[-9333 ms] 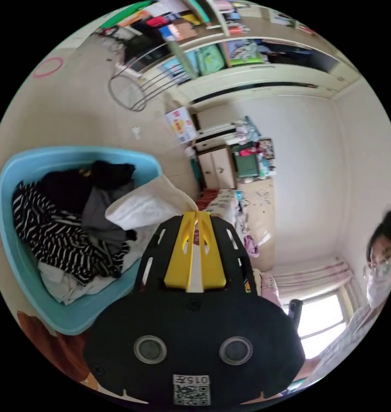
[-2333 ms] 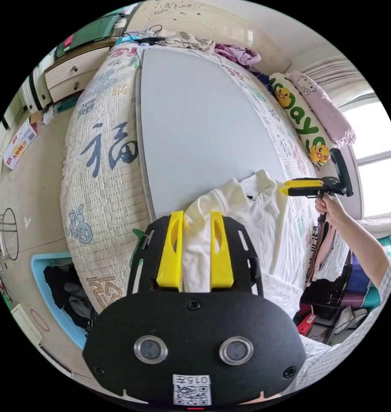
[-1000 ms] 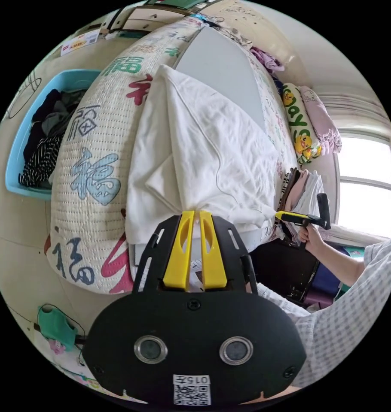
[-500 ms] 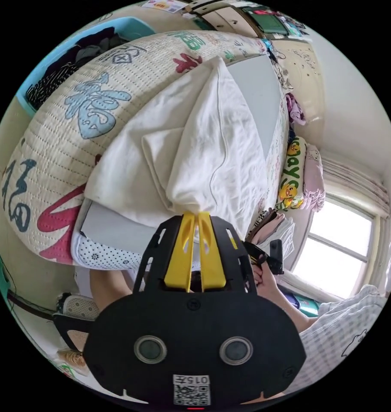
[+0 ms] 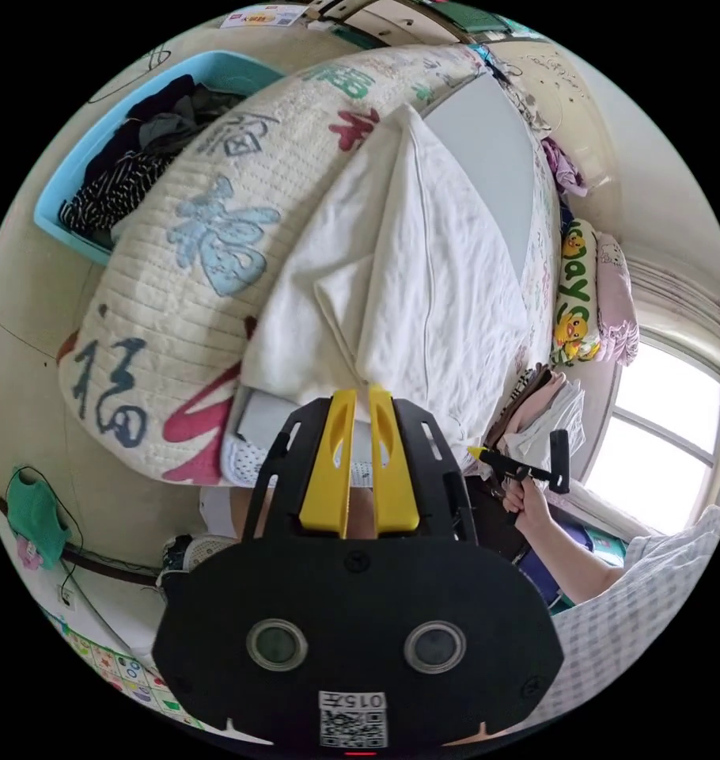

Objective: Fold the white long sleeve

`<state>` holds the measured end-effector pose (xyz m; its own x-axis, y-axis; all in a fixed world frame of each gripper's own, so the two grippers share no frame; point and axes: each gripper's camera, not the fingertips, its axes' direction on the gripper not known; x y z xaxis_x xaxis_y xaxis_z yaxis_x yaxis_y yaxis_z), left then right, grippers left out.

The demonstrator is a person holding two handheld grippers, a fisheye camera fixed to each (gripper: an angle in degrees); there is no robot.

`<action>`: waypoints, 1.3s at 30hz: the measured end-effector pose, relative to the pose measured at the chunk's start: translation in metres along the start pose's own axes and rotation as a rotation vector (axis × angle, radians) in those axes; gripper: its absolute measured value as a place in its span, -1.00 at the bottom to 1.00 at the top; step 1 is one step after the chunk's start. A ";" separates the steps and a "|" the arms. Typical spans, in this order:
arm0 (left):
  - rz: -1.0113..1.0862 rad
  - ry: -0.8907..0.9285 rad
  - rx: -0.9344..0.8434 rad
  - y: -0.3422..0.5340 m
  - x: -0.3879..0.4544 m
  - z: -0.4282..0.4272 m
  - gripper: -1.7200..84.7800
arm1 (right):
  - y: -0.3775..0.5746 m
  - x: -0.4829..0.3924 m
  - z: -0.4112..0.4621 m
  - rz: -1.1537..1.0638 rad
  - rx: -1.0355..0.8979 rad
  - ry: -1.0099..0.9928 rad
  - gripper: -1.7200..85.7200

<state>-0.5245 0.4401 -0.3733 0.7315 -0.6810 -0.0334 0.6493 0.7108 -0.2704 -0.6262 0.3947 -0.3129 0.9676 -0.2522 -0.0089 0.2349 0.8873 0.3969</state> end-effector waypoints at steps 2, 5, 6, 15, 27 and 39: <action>0.022 0.009 0.077 -0.013 -0.006 -0.020 -0.89 | 0.000 -0.057 -0.031 -0.132 0.074 0.038 -0.87; 0.039 0.078 0.179 -0.049 -0.011 -0.034 -0.83 | -0.019 -0.159 -0.042 -0.381 0.112 0.063 -0.83; 0.031 0.132 0.198 -0.067 -0.013 -0.032 -0.81 | -0.024 -0.180 -0.041 -0.430 0.110 0.065 -0.81; -0.002 0.248 0.130 -0.173 0.008 0.025 -0.79 | -0.050 -0.372 0.033 -0.756 0.001 0.262 -0.75; 0.068 0.043 0.162 -0.188 0.030 0.022 -0.98 | -0.047 -0.371 0.060 -0.683 -0.074 0.240 -0.94; 0.083 0.052 -0.042 -0.022 0.065 0.052 -0.78 | 0.033 -0.164 -0.020 -0.253 0.090 -0.040 -0.80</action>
<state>-0.4804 0.3891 -0.3193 0.7702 -0.6288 -0.1066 0.5766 0.7580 -0.3049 -0.7754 0.4730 -0.3169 0.8746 -0.4777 -0.0826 0.4574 0.7567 0.4671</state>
